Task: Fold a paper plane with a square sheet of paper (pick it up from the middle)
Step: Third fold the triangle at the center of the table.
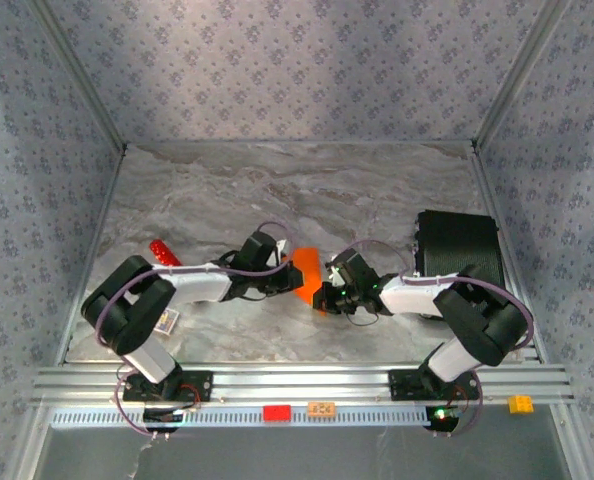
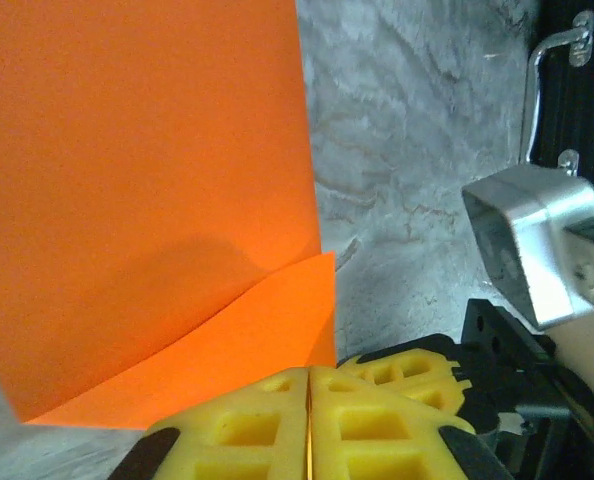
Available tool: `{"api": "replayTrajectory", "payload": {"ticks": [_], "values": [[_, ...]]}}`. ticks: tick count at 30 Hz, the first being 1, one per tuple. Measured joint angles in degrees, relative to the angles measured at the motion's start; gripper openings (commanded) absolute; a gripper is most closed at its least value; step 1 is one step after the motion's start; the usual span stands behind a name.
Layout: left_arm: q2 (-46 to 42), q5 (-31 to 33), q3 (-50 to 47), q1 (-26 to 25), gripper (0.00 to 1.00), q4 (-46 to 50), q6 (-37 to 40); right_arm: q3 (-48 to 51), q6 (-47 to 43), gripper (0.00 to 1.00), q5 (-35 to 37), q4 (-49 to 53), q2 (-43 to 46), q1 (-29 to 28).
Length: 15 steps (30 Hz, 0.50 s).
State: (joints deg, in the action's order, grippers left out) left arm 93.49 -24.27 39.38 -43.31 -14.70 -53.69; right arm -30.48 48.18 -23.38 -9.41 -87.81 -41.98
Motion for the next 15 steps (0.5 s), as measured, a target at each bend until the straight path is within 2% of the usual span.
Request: {"api": "replayTrajectory", "payload": {"ticks": [6,15], "values": [[4.6,-0.2,-2.3,-0.6,0.05,-3.7,-3.3,0.6,1.2,0.01,0.0,-1.1,0.1,0.0],[4.8,-1.5,-2.9,1.5,0.04,-5.1,-3.1,0.7,1.6,0.0,0.0,-1.4,0.0,0.0]]}}
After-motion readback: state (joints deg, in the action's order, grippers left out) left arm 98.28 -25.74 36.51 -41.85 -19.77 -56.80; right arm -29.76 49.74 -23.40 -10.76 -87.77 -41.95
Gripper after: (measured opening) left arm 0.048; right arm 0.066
